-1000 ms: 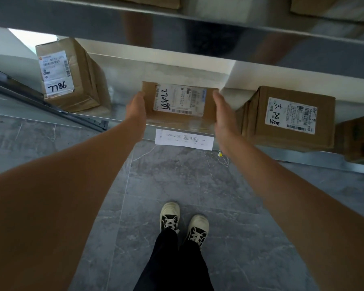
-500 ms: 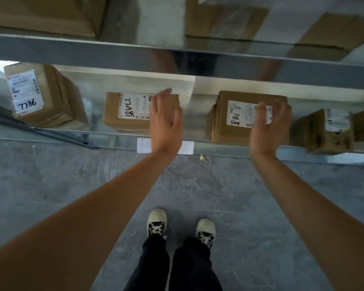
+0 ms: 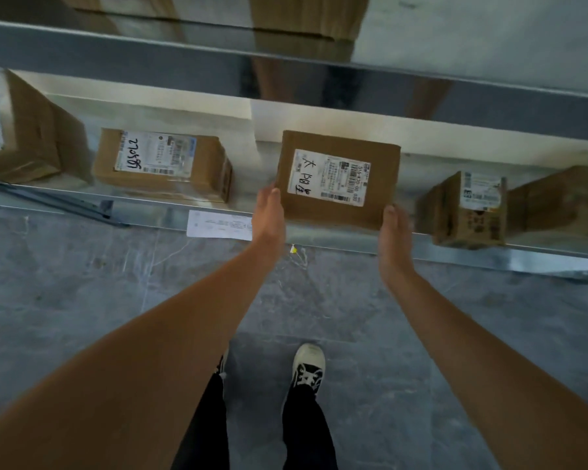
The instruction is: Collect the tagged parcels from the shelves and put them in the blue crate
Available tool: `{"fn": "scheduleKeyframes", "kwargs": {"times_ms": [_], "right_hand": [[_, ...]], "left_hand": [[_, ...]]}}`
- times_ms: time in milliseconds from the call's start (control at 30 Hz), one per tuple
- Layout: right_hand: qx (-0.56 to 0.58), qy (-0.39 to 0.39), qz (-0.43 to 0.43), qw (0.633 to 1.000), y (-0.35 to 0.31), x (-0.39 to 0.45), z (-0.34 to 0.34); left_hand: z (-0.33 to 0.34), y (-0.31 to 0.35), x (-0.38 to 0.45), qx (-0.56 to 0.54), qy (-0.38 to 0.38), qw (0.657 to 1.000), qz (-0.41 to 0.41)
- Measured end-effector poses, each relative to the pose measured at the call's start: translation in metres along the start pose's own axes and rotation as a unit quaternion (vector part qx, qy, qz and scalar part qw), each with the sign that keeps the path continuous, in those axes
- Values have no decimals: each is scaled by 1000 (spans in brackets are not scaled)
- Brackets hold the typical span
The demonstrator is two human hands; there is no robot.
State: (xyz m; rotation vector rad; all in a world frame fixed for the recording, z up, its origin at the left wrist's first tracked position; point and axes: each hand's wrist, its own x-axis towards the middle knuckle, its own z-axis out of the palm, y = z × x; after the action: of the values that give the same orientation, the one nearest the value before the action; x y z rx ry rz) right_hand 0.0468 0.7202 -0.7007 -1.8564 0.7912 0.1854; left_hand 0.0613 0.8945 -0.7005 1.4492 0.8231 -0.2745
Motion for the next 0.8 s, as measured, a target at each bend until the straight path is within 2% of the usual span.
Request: {"fn": "scheduleKeyframes", "kwargs": {"times_ms": [167, 300, 400, 533, 733, 800], "right_hand": [[39, -28, -62, 997, 11, -26, -15], [49, -25, -67, 996, 4, -24, -17], [32, -41, -41, 998, -6, -13, -14], [-38, -112, 34, 992, -11, 18, 2], [1, -143, 75, 987, -5, 21, 11], [-11, -163, 67, 984, 0, 20, 6]], "left_hand": [[-4, -3, -19, -45, 45, 998, 26], [0, 3, -22, -44, 52, 997, 30], [-1, 10, -14, -42, 46, 998, -3], [-10, 12, 3, -22, 13, 998, -52], [-9, 13, 9, 0, 13, 998, -55], [-3, 15, 9, 37, 17, 998, -47]]}}
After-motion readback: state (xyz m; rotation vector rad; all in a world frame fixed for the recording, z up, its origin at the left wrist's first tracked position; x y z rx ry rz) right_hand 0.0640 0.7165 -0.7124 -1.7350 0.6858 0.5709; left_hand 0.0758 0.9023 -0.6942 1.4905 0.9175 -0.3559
